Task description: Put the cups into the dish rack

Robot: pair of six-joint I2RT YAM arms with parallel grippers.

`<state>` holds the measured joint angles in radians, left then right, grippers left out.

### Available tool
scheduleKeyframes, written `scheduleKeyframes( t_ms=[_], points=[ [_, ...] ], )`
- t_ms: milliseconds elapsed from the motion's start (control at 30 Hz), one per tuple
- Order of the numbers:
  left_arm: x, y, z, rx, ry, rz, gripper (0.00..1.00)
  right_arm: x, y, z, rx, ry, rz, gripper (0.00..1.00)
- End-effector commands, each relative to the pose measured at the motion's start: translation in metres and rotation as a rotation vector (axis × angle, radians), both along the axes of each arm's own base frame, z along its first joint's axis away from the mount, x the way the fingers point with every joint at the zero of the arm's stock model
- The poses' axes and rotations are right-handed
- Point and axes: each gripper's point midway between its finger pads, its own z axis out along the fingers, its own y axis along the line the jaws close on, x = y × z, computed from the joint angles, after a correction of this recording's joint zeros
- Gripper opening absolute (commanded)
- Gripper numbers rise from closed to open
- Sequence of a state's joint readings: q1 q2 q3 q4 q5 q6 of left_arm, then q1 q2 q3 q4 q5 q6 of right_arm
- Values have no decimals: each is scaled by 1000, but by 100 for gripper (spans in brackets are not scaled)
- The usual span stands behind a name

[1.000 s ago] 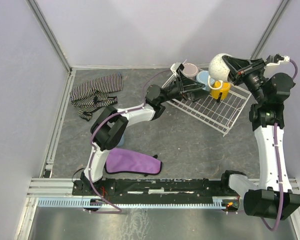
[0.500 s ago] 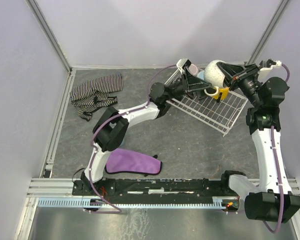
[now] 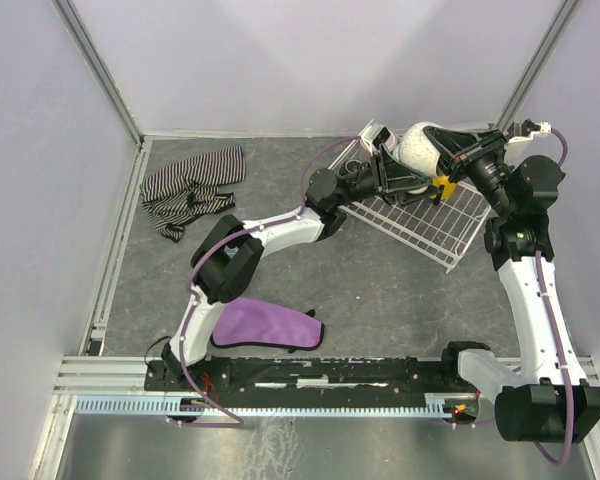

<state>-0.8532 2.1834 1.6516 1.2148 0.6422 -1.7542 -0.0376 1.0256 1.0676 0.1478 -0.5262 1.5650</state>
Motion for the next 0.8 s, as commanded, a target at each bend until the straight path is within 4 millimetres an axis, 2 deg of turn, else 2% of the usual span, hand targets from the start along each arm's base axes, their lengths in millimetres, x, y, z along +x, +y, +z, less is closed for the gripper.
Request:
scheduleKeyframes(
  t_ms=[0, 67, 233, 267, 300, 333, 500, 633, 767],
  points=[
    [-2, 1, 16, -46, -77, 12, 51, -20, 5, 40, -3, -180, 1, 1],
    [-1, 0, 15, -43, -74, 11, 46, -20, 6, 37, -4, -175, 1, 1],
    [1, -3, 16, -51, -70, 1, 42, -20, 8, 36, -10, -176, 8, 1],
    [0, -3, 17, -60, -71, -6, 31, -19, 9, 35, -12, -173, 10, 1],
    [1, -3, 17, -63, -68, -13, 11, -19, 9, 35, -17, -175, 11, 1],
    [1, -4, 16, -63, -67, -17, 4, -19, 9, 34, -22, -174, 11, 1],
    [5, -2, 10, -38, -78, -1, 3, -17, 10, 29, -53, -164, 11, 1],
    [17, -2, -10, 91, -136, 84, 3, -15, 11, 22, -95, -147, 11, 3],
    [25, 1, -22, 191, -193, 121, 3, -13, 10, 14, -132, -127, 3, 30]
  ],
)
